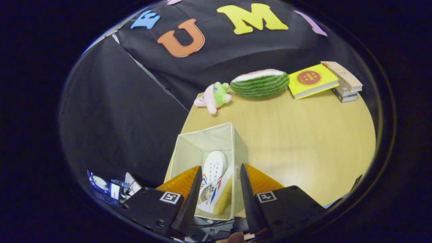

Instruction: Open the storage box then place both shoes into the box .Put the left shoe in first, then the right shoe, with the right side of both shoes facing outward in a uniform manner.

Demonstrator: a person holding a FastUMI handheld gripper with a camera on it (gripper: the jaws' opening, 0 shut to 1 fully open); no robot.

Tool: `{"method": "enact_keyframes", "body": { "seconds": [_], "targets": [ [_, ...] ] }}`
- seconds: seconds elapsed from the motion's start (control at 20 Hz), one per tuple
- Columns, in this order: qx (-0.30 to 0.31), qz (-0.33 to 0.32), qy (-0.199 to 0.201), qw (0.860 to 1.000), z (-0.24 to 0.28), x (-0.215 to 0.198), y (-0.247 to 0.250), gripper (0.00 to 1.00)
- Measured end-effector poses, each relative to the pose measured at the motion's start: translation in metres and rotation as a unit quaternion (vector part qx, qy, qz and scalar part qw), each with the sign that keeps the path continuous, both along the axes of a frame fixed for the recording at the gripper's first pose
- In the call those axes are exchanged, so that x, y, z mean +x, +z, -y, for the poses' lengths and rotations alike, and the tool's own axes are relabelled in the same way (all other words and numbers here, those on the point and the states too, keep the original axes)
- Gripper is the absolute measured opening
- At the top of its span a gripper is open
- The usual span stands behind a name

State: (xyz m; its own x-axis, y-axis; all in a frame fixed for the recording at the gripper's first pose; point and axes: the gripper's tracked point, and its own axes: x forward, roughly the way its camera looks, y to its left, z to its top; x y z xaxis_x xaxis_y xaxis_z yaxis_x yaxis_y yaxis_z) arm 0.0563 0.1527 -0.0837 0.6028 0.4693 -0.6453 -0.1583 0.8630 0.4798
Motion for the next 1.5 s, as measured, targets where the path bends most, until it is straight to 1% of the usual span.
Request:
{"method": "enact_keyframes", "body": {
  "seconds": [0.1, 0.2, 0.25, 0.3, 0.4, 0.45, 0.5, 0.6, 0.7, 0.9, 1.0, 1.15, 1.2, 1.3, 1.5],
  "targets": [
    [-0.023, 0.08, -0.022, 0.996, 0.021, 0.009, 0.023, 0.68],
    [-0.039, 0.156, -0.047, 0.986, 0.04, 0.005, 0.054, 0.71],
    [-0.047, 0.191, -0.061, 0.979, 0.05, 0.003, 0.068, 0.78],
    [-0.058, 0.223, -0.074, 0.97, 0.061, -0.001, 0.079, 0.82],
    [-0.076, 0.285, -0.101, 0.95, 0.082, -0.012, 0.104, 0.95],
    [-0.087, 0.313, -0.115, 0.939, 0.093, -0.018, 0.116, 0.99],
    [-0.098, 0.338, -0.127, 0.928, 0.105, -0.027, 0.127, 1.0],
    [-0.115, 0.375, -0.149, 0.908, 0.121, -0.042, 0.144, 1.0],
    [-0.115, 0.395, -0.164, 0.897, 0.129, -0.054, 0.149, 1.0],
    [-0.135, 0.416, -0.195, 0.878, 0.151, -0.07, 0.141, 1.0],
    [-0.142, 0.421, -0.206, 0.872, 0.159, -0.078, 0.138, 1.0],
    [-0.14, 0.423, -0.209, 0.871, 0.158, -0.077, 0.139, 1.0],
    [-0.144, 0.426, -0.21, 0.868, 0.158, -0.077, 0.139, 1.0],
    [-0.153, 0.426, -0.207, 0.868, 0.161, -0.088, 0.133, 1.0],
    [-0.143, 0.409, -0.195, 0.88, 0.147, -0.084, 0.122, 1.0]
  ]
}}
